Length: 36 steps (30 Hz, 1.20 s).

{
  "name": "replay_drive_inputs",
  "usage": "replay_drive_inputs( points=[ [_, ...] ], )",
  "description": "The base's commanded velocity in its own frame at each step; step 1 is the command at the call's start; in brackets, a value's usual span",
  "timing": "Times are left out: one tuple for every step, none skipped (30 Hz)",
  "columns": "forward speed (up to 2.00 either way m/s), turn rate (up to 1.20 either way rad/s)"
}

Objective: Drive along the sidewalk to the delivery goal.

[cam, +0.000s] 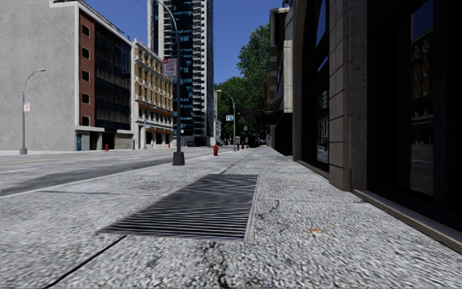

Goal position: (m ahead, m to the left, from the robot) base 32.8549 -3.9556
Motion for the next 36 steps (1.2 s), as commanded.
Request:
replay_drive_inputs(
  points=[
    [2.00,-0.23],
    [2.00,-0.23],
    [2.00,-0.23],
    [2.00,-0.23],
    [2.00,-0.23],
    [2.00,-0.23],
    [2.00,-0.23],
    [2.00,-0.23],
    [2.00,-0.23],
    [2.00,-0.23],
    [2.00,-0.23],
    [2.00,-0.23],
    [2.00,-0.23],
    [2.00,-0.23],
    [2.00,-0.23],
    [2.00,-0.23],
    [2.00,-0.23],
    [2.00,-0.23],
    [2.00,-0.23],
    [2.00,-0.23],
    [2.00,-0.23],
    [2.00,-0.23],
    [2.00,-0.23],
    [2.00,-0.23],
    [2.00,-0.23],
    [2.00,-0.23],
    [2.00,-0.23],
    [2.00,-0.24],
    [2.00,-0.24],
    [2.00,-0.24],
    [2.00,-0.24],
    [2.00,-0.24],
    [2.00,-0.24],
    [2.00,-0.24],
    [2.00,-0.24],
    [2.00,-0.24]
  ],
)
